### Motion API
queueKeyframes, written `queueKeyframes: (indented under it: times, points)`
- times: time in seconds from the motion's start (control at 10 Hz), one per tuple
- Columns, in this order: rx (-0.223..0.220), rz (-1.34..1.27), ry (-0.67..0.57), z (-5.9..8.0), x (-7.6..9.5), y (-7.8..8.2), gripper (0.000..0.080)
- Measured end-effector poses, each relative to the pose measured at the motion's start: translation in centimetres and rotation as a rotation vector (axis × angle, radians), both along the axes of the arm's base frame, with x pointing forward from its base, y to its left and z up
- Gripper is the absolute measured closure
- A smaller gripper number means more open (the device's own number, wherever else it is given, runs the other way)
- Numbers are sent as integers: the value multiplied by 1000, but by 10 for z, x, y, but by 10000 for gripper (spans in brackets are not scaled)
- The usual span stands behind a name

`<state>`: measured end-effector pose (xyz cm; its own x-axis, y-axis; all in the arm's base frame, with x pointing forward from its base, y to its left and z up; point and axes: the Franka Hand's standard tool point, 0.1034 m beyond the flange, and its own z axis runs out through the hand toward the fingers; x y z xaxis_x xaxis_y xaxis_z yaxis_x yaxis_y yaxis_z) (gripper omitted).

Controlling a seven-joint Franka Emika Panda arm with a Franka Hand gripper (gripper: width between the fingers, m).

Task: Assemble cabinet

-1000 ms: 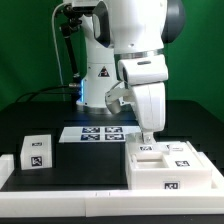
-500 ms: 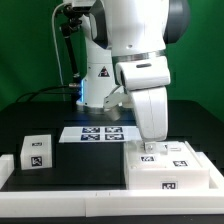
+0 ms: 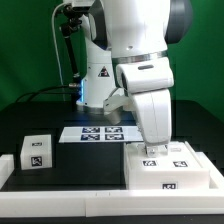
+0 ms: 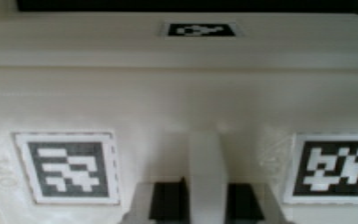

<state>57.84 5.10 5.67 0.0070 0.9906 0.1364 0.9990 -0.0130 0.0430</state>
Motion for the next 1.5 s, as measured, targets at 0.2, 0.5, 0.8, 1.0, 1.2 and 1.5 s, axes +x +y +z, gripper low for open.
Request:
queueKeyframes:
  times: [0.2,0.5,0.8,1.0,1.2,1.5]
  points:
    - [-2,15,-2,0,0,-1,657]
    - [-11,72,-12,3,3,-6,290]
    - [-23,56,-52,16,0,-17,87]
    - [-19,-29,-81,19,-10,-25,2]
    - [-13,-101,-96,20,-24,-23,2]
    - [10,-296,-94,21,-60,1,2]
